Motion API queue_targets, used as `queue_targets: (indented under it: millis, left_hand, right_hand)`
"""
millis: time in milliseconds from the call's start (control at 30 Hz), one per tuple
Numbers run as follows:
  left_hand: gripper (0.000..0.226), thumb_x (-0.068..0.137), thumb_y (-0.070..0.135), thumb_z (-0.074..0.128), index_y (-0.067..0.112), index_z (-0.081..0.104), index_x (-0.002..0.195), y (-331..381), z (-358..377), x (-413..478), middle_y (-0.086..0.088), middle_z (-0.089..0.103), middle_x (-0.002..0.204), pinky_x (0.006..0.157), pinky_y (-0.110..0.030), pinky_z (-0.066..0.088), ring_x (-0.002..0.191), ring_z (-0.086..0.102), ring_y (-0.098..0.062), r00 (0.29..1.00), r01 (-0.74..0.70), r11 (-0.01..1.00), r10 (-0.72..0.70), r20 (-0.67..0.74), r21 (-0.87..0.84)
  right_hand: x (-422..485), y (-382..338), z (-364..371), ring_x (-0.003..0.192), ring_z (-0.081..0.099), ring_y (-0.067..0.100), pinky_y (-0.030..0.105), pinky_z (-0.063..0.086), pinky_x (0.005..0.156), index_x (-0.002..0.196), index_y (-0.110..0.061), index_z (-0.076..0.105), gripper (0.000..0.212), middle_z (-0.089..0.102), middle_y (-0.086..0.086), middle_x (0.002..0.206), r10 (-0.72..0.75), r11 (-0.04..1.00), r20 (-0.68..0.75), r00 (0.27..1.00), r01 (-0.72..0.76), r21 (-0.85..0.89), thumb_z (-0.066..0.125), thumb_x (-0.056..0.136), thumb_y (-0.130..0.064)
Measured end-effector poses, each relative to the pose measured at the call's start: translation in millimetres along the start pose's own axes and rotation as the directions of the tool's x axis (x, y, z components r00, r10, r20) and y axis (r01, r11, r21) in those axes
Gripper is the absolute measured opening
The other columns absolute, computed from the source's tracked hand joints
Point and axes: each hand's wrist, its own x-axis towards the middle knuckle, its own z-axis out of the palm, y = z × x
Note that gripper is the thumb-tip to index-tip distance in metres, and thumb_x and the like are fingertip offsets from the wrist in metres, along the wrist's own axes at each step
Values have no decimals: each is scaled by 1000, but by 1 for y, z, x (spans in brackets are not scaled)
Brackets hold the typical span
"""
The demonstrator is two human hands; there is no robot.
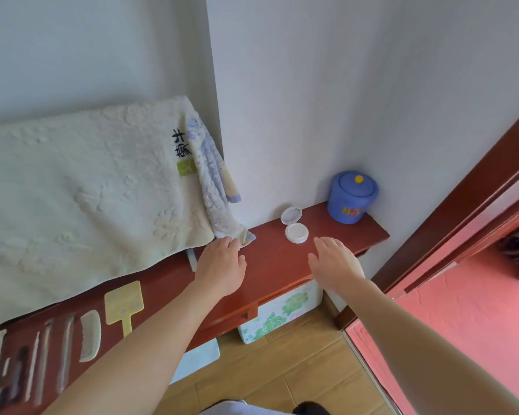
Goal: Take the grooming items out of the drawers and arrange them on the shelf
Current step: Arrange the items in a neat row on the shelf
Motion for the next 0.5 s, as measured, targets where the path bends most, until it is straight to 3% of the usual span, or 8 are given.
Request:
queue_targets:
  millis: [100, 267, 433, 500]
  left_hand:
    - [36, 97, 32, 46, 12, 54, 126, 10, 4, 23, -3, 59, 115, 93, -38, 46, 110, 55, -23, 999, -18, 1000, 18, 39, 7]
    - [36, 96, 31, 45, 14, 55, 125, 20, 12, 51, -2, 61, 116, 93, -38, 48, 111, 56, -23, 998, 9, 1000, -10, 60, 9]
    - [25, 96, 33, 41, 16, 56, 109, 40, 24, 76, 2, 60, 112, 86, -37, 48, 105, 57, -22, 995, 87, 996, -88, 55, 13]
    - [28, 97, 33, 39, 15, 55, 112, 52, 28, 82, 1, 58, 114, 87, -38, 48, 106, 56, -22, 988, 142, 990, -142, 59, 10]
  right_hand:
    - [14, 14, -3, 123, 45, 25, 35, 35, 105, 126, -8, 51, 39, 54, 7, 129, 55, 998, 5, 998, -56, 29, 40, 98, -32]
    - [39, 38, -2, 126, 44, 25, 37, 36, 106, 129, -9, 50, 40, 53, 7, 133, 65, 996, 30, 997, -67, 60, 39, 98, -33]
    - [77, 69, 0, 130, 41, 25, 36, 34, 108, 135, -9, 46, 44, 49, 7, 138, -1, 997, 80, 997, -5, 74, 38, 99, -34]
    - [94, 81, 1, 131, 39, 24, 36, 33, 108, 139, -9, 42, 47, 47, 7, 140, -50, 996, 118, 992, 40, 81, 37, 100, -34]
